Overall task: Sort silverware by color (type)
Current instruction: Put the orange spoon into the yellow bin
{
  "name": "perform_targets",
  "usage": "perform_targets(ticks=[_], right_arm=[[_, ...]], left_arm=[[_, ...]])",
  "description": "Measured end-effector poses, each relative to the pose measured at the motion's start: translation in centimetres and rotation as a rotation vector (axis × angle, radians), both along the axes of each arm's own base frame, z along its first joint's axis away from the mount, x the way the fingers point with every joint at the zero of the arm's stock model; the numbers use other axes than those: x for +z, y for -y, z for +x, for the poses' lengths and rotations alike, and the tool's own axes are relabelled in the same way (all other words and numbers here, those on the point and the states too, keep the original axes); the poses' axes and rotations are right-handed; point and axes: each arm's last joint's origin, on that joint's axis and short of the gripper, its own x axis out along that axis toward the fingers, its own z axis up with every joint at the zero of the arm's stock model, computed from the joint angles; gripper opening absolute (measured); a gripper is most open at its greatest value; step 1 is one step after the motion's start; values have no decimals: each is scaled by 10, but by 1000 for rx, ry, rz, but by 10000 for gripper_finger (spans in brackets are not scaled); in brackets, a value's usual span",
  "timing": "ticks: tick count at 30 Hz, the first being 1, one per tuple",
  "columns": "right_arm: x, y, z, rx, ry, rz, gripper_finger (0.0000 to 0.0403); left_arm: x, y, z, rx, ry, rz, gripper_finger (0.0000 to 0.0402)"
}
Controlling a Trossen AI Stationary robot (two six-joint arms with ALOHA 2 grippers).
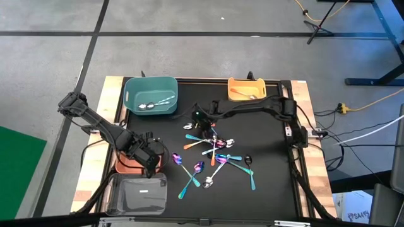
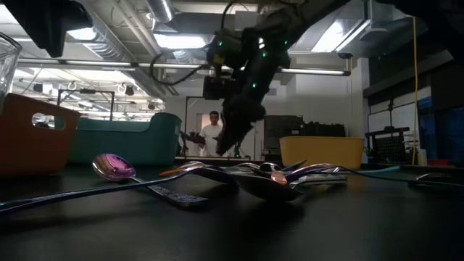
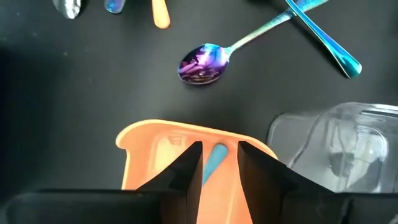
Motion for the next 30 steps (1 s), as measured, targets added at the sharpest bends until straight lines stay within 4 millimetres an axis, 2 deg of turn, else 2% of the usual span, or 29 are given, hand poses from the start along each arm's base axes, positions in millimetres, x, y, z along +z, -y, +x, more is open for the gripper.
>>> perform_targets(ticks=[7,30], right_arm=[[-19,3,4,-33,-37,-65,99],[-28,10,5,-37,-45,-33,99]], left_arm=[[1,-1,1,17,37,44,95],[1,-1,2,20,51,50,95]])
